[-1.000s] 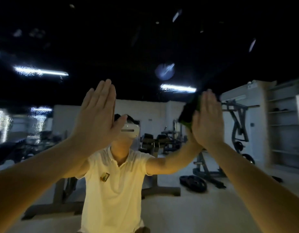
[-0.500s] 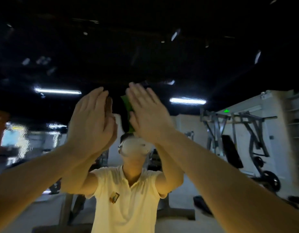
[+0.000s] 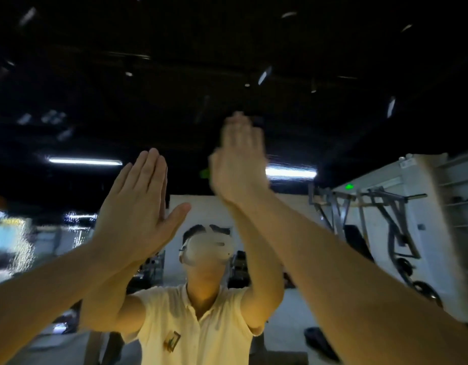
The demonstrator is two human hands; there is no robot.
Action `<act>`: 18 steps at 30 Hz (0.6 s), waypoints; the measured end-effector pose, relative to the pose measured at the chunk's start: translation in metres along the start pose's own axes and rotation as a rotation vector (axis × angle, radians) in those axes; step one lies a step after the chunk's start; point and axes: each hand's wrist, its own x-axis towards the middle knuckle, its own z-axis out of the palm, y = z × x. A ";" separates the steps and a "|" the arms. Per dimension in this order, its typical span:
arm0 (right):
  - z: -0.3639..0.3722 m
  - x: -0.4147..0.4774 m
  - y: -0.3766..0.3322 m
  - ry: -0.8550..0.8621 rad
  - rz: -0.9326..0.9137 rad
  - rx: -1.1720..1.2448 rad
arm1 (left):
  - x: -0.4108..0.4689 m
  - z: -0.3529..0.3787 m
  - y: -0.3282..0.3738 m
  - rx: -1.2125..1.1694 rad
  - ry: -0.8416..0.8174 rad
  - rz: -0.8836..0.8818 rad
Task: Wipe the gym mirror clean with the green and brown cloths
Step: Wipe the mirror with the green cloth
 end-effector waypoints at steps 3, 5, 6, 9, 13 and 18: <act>0.000 0.002 -0.027 -0.089 -0.337 0.035 | -0.001 0.002 -0.007 0.001 -0.010 0.037; 0.002 0.003 0.006 -0.075 -0.350 0.017 | -0.001 0.003 -0.008 -0.004 -0.011 0.042; 0.003 0.004 0.031 -0.055 -0.271 -0.006 | -0.001 0.004 -0.008 -0.008 -0.007 0.046; 0.004 -0.006 0.127 -0.047 0.050 -0.064 | -0.001 0.005 -0.005 -0.009 0.002 0.056; 0.000 -0.045 0.217 -0.038 0.459 -0.044 | -0.002 0.000 -0.004 0.013 -0.025 0.055; -0.001 -0.032 0.190 -0.081 0.627 0.042 | -0.002 -0.007 -0.002 0.038 -0.083 0.037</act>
